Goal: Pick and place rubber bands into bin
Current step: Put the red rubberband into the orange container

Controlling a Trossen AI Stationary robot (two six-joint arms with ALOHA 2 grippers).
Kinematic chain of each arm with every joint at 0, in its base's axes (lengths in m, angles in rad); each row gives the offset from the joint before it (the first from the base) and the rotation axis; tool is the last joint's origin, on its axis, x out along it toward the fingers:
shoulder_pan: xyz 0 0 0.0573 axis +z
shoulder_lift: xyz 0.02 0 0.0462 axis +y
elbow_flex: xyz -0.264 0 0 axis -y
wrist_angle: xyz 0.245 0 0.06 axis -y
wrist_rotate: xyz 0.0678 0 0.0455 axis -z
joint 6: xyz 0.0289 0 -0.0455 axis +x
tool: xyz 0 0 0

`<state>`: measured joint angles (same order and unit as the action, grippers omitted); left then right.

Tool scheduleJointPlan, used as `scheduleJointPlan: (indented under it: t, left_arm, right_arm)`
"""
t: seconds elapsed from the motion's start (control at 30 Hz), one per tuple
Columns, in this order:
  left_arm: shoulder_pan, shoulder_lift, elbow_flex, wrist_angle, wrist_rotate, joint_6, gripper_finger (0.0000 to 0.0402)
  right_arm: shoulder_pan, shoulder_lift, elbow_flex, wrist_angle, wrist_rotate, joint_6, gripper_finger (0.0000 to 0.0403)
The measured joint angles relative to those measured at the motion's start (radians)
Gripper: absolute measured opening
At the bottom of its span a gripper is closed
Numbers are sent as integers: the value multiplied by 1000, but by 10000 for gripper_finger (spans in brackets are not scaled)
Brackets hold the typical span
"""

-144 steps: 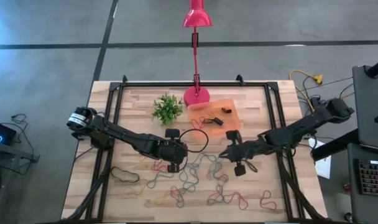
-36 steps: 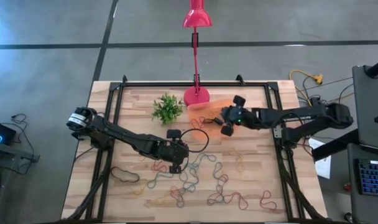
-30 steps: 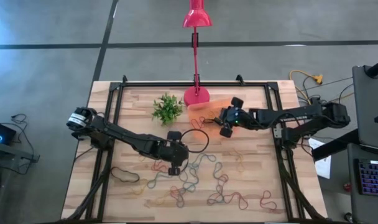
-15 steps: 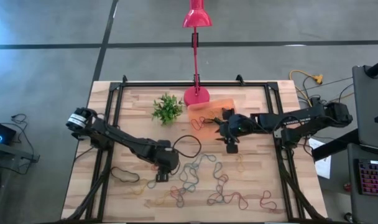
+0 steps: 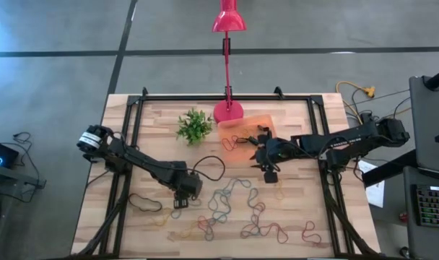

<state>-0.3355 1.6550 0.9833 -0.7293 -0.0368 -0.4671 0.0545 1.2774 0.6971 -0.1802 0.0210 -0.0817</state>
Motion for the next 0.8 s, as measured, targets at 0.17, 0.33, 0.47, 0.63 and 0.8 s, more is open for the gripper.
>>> scheduleJointPlan:
  t: [0.17, 0.33, 0.47, 0.63, 0.8]
  left_arm:
    - [0, 0, -19, 77, 10, 0, 150]
    - [0, 0, -55, 174, 38, 1, 150]
    - [-4, 0, -62, 173, 43, 1, 150]
    - [-7, -1, -81, 180, 43, -3, 150]
    - [-12, 4, -104, 214, 54, -33, 150]
  right_arm:
    - [1, 0, 0, 0, -1, 3, 115]
    - [0, 0, 0, 0, 0, 4, 109]
    - [0, 0, 0, 0, 0, 13, 105]
    - [0, 0, 0, 1, 0, 23, 100]
    - [0, 0, 0, 1, 1, 30, 95]
